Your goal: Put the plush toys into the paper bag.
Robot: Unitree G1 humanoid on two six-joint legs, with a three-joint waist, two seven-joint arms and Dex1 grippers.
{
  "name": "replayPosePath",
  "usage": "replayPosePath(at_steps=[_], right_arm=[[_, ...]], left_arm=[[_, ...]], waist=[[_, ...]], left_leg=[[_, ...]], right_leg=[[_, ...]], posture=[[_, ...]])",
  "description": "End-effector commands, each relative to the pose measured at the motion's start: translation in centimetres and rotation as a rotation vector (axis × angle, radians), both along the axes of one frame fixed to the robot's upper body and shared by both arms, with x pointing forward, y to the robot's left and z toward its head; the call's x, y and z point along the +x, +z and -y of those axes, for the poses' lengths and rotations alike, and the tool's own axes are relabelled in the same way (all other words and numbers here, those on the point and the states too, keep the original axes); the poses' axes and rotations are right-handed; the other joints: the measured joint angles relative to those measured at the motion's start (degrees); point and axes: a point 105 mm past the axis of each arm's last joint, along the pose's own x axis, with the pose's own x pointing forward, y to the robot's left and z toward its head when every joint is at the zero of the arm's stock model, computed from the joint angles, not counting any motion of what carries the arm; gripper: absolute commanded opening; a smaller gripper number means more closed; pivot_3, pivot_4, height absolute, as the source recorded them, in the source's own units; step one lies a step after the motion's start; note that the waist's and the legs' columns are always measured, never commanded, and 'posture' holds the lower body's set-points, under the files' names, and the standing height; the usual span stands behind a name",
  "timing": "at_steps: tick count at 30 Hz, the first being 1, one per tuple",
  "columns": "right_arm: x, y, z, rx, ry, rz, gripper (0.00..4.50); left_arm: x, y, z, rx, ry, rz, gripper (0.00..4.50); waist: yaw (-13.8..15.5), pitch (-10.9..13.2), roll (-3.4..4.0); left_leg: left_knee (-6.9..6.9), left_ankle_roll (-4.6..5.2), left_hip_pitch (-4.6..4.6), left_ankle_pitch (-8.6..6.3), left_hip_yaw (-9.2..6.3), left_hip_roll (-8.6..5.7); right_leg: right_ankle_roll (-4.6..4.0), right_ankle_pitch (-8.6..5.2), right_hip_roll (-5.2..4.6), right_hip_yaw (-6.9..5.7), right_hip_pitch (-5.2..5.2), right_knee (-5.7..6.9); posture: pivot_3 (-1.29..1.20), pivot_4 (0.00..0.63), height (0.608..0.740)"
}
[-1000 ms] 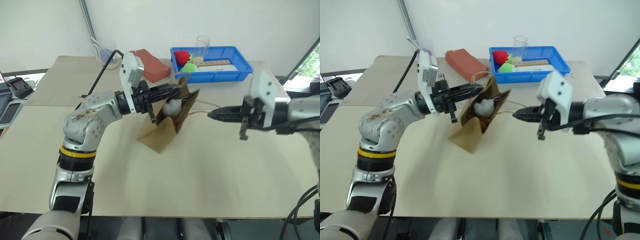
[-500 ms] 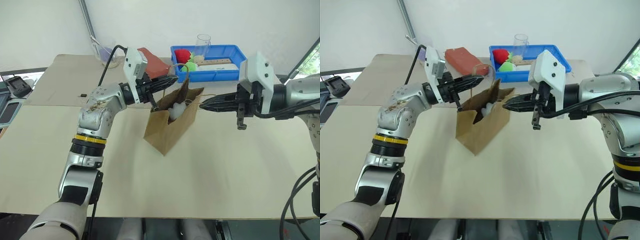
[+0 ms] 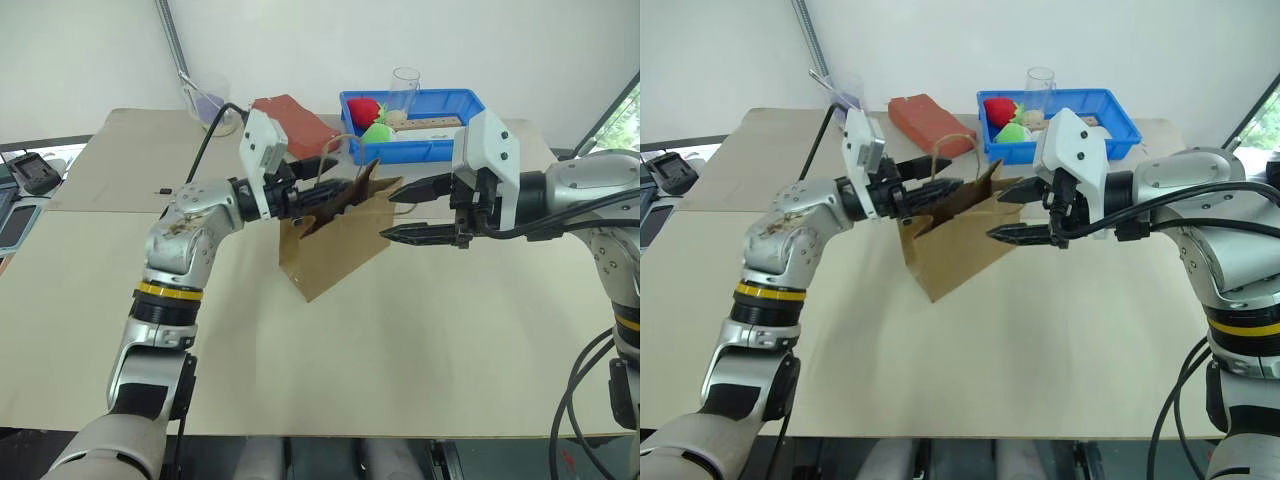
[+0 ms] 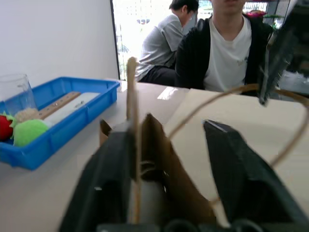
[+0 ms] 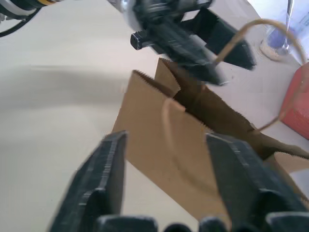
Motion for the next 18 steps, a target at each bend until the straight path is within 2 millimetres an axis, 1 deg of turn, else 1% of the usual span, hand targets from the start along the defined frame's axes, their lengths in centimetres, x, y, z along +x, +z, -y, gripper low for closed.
replayPosePath(at_steps=[1, 2, 5, 9, 11, 14, 17, 18], right_arm=[[-0.6, 2.0, 0.2, 0.027, 0.013, 0.078, 4.35], [-0.6, 2.2, 0.2, 0.033, 0.015, 0.078, 4.47], [-0.7, 2.7, 0.6, 0.061, 0.015, 0.083, 4.47], [-0.6, 3.2, 1.7, 0.089, -0.012, 0.078, 4.47], [-0.5, 3.5, 2.4, 0.115, -0.038, 0.071, 4.47], [-0.7, 3.5, 2.6, 0.150, -0.056, 0.055, 4.47], [-0.7, 3.2, 3.0, 0.168, -0.083, 0.044, 4.47], [-0.7, 3.1, 3.3, 0.174, -0.100, 0.041, 4.47]], left_arm=[[-1.0, 1.7, -1.2, -0.001, 0.012, 0.062, 4.26], [-1.0, 1.9, -1.7, 0.001, 0.031, 0.066, 4.45], [-1.4, 2.4, -2.7, -0.011, 0.055, 0.062, 4.45], [-2.2, 2.5, -3.9, -0.058, 0.071, -0.002, 4.45], [-2.4, 2.1, -5.3, -0.082, 0.109, -0.058, 4.45], [-2.6, 1.3, -6.6, -0.113, 0.137, -0.122, 4.45], [-2.9, 0.8, -7.4, -0.146, 0.143, -0.158, 4.45], [-3.3, 0.2, -7.4, -0.135, 0.129, -0.171, 4.45]], waist=[[0.1, 0.0, 0.00], [0.2, 0.0, 0.00], [0.2, 0.0, 0.00], [0.2, 0.0, 0.00], [0.2, 0.0, 0.00], [0.1, 0.0, 0.01], [0.1, 0.0, 0.01], [0.2, 0.0, 0.01]], left_leg=[[0.00, 0.00, 0.00, 0.00, 0.00, 0.00], [0.01, 0.00, 0.00, 0.00, 0.00, 0.00], [0.01, 0.00, 0.00, 0.00, 0.01, 0.00], [0.01, 0.00, -0.03, 0.00, 0.00, 0.00], [0.00, 0.00, -0.02, 0.00, 0.00, 0.01], [0.00, 0.00, -0.01, 0.00, -0.01, 0.04], [0.00, 0.00, 0.04, 0.00, 0.00, 0.08], [0.00, 0.00, 0.04, 0.00, 0.01, 0.07]], right_leg=[[0.00, 0.00, 0.00, 0.00, 0.00, 0.00], [0.00, 0.00, 0.00, 0.00, 0.00, 0.00], [0.00, 0.00, -0.01, 0.00, 0.00, -0.01], [0.00, 0.01, -0.02, -0.01, 0.00, -0.02], [0.00, 0.01, -0.02, -0.01, 0.00, -0.02], [0.00, 0.01, -0.01, -0.02, -0.01, -0.01], [-0.02, 0.02, 0.01, -0.03, 0.02, 0.01], [-0.03, 0.02, 0.01, -0.04, 0.03, 0.01]], posture=[[0.00, 0.150, 0.740], [0.00, 0.150, 0.740], [0.00, 0.150, 0.740], [0.00, 0.150, 0.740], [0.00, 0.150, 0.740], [0.00, 0.150, 0.740], [0.00, 0.150, 0.740], [0.00, 0.150, 0.740]])
